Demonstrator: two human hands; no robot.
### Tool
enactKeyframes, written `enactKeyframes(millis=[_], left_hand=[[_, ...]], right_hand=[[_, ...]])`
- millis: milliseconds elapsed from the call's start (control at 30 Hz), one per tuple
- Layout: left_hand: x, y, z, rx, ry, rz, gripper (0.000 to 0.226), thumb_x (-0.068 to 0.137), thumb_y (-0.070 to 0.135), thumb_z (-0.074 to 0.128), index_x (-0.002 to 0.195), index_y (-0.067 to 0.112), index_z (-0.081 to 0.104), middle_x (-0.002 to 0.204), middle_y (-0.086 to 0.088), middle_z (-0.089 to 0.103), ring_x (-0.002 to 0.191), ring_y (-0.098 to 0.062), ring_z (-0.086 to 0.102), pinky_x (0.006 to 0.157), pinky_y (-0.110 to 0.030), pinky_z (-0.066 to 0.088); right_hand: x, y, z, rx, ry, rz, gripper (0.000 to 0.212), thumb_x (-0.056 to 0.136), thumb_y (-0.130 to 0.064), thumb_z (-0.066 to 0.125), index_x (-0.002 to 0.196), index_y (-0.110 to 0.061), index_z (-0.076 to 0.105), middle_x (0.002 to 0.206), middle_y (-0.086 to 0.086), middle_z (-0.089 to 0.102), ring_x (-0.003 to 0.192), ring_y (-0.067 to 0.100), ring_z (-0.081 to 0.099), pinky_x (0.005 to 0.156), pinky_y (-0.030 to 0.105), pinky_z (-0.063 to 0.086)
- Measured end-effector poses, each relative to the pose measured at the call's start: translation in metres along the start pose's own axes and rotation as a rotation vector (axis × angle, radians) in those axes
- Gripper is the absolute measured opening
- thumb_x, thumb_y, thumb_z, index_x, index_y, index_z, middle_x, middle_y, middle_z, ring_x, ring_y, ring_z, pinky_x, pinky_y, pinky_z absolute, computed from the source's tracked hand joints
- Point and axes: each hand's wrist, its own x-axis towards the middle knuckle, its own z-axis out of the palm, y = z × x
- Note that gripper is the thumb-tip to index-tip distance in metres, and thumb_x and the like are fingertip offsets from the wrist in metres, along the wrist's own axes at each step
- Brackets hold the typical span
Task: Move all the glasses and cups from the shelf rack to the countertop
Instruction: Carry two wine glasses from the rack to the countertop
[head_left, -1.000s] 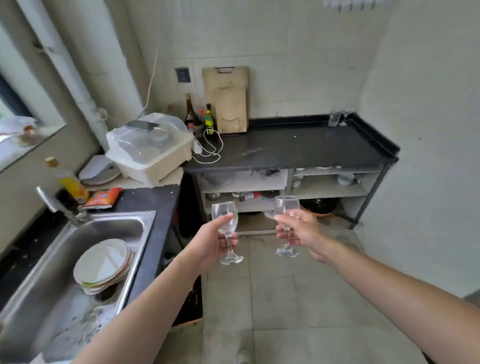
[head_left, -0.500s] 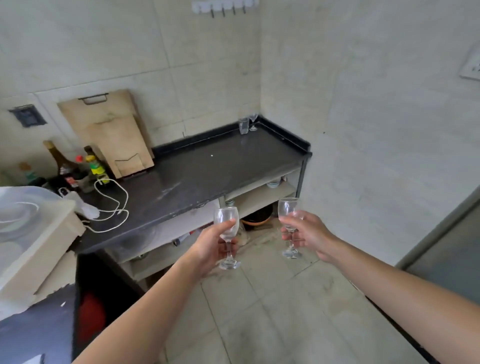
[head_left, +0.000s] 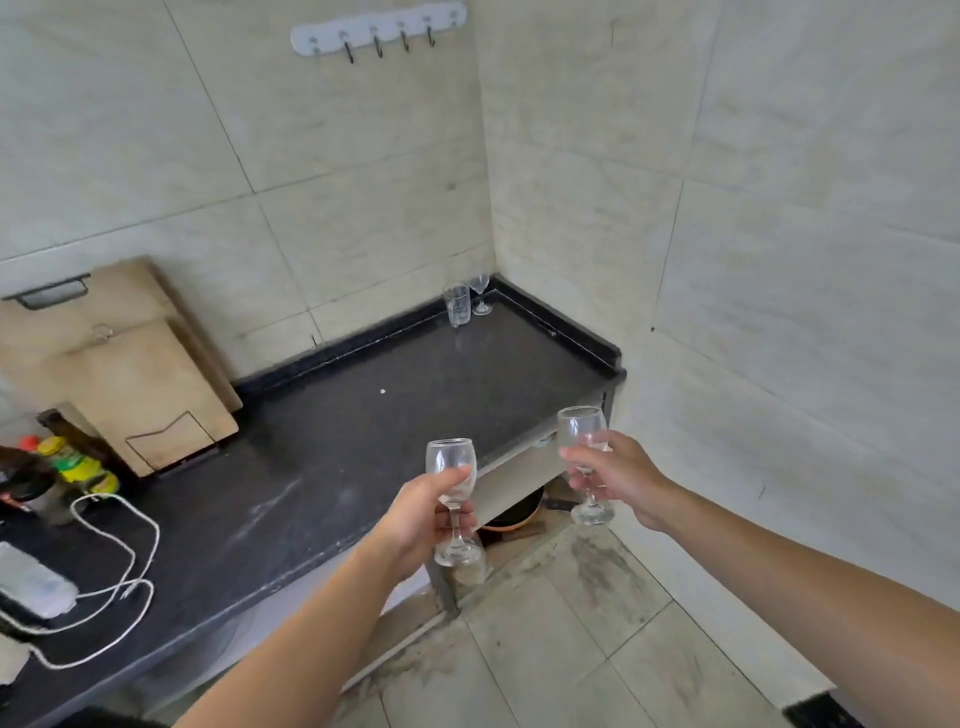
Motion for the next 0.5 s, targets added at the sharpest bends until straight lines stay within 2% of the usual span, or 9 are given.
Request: enactKeyframes(millis=[133,267,500], left_hand=[[0.054,0.033,0.002,-0.048,0.034,0.005,0.044,0.087,0.033,0.064,0.114,0.0,0.057,0.087,-0.016,0.062,0.072,-0.026,0.063,0.071,-0.036,0.054],[0.107,0.054,-0.005,-0.046,0.058,-0.015,0.045,0.086,0.036,0.065,0.115,0.002,0.058,0.088,-0.015,0.065,0.076,-0.026,0.066,0.081,-0.039,0.055],[0.229,0.106,-0.032,-0.041,0.077,-0.003,0.042,0.086,0.035,0.065,0.112,0.003,0.059,0.086,-0.014,0.066,0.075,-0.026,0.069,0.085,-0.041,0.055]], right_hand=[[0.072,-0.031,-0.009,-0.048,-0.012,-0.027,0.033,0.078,-0.031,0.077,0.104,-0.018,0.061,0.085,0.008,0.07,0.067,0.016,0.07,0.066,0.032,0.048],[0.139,-0.046,-0.005,-0.066,-0.019,0.011,0.039,0.076,-0.034,0.078,0.107,-0.021,0.06,0.093,0.006,0.073,0.076,0.016,0.075,0.069,0.032,0.051],[0.266,-0.071,0.015,-0.114,-0.016,0.046,0.055,0.073,-0.029,0.081,0.12,-0.019,0.055,0.108,0.003,0.07,0.084,0.016,0.075,0.073,0.03,0.051]])
